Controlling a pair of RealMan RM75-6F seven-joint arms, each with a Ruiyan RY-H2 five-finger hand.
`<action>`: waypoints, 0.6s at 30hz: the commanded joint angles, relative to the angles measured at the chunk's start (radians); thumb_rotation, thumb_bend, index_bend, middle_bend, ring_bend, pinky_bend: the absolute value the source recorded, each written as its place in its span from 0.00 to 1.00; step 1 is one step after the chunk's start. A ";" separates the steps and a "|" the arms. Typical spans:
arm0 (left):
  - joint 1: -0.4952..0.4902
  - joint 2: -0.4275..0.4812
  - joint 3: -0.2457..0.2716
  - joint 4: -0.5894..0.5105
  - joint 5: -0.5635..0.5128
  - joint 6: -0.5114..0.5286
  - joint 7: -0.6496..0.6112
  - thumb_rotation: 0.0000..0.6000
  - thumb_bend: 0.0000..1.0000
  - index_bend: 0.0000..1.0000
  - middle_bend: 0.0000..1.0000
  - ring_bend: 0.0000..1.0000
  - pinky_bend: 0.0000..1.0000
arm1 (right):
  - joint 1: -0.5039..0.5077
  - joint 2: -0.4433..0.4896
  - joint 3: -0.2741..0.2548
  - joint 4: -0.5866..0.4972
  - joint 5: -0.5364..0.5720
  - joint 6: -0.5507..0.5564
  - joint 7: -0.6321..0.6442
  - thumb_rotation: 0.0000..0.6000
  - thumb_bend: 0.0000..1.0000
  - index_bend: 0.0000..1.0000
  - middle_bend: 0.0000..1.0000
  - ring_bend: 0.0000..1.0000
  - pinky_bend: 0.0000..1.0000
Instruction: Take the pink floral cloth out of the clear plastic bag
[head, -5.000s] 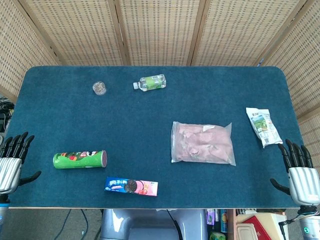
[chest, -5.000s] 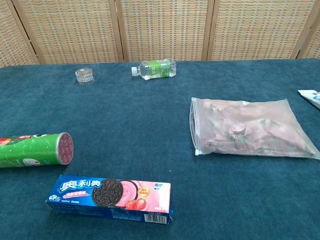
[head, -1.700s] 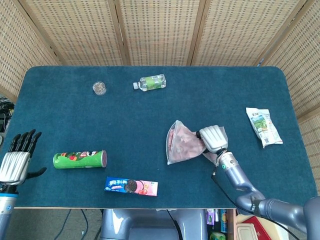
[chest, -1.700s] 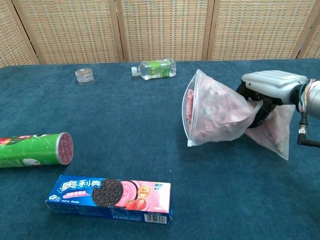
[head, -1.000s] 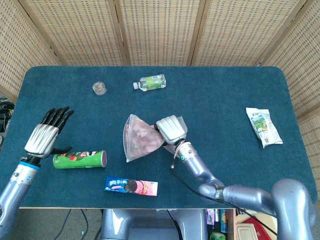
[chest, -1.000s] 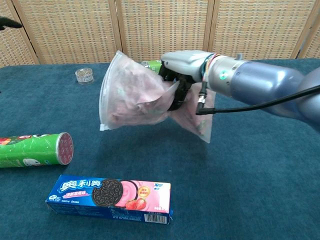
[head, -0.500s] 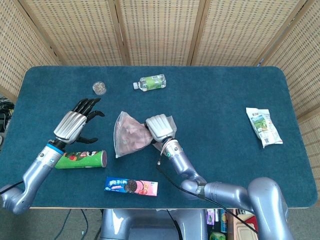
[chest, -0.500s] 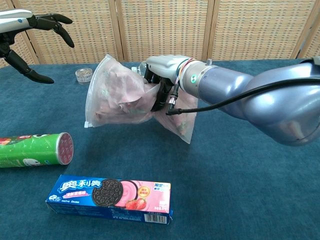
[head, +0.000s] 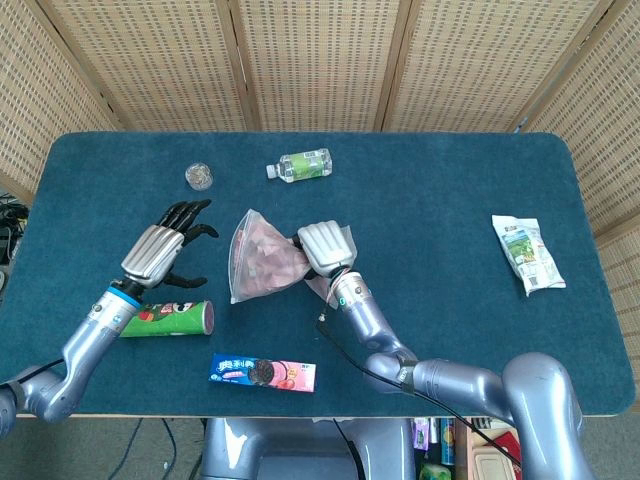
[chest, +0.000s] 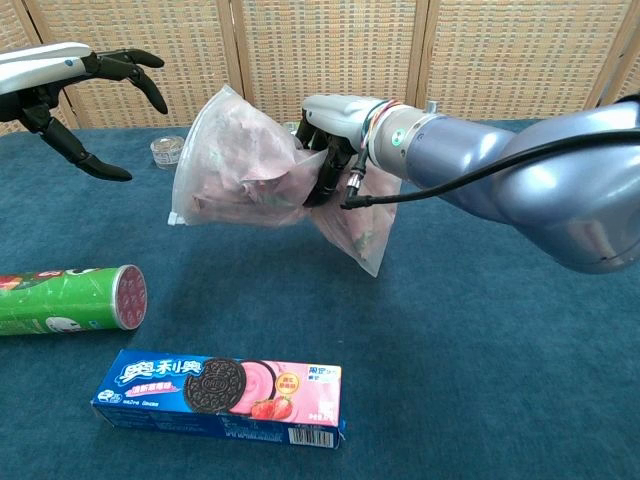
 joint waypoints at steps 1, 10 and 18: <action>-0.017 -0.019 -0.004 0.002 -0.018 -0.014 0.014 1.00 0.05 0.31 0.00 0.00 0.00 | -0.001 0.003 -0.001 -0.007 0.002 0.004 0.003 1.00 0.45 0.71 0.75 0.72 0.63; -0.055 -0.072 -0.014 0.011 -0.062 -0.040 0.047 1.00 0.06 0.31 0.00 0.00 0.00 | 0.003 0.018 -0.008 -0.045 0.002 0.022 -0.011 1.00 0.45 0.71 0.75 0.71 0.63; -0.081 -0.120 -0.027 0.030 -0.068 -0.030 0.045 1.00 0.05 0.31 0.00 0.00 0.00 | 0.003 0.022 -0.010 -0.062 0.015 0.035 -0.016 1.00 0.45 0.71 0.75 0.72 0.63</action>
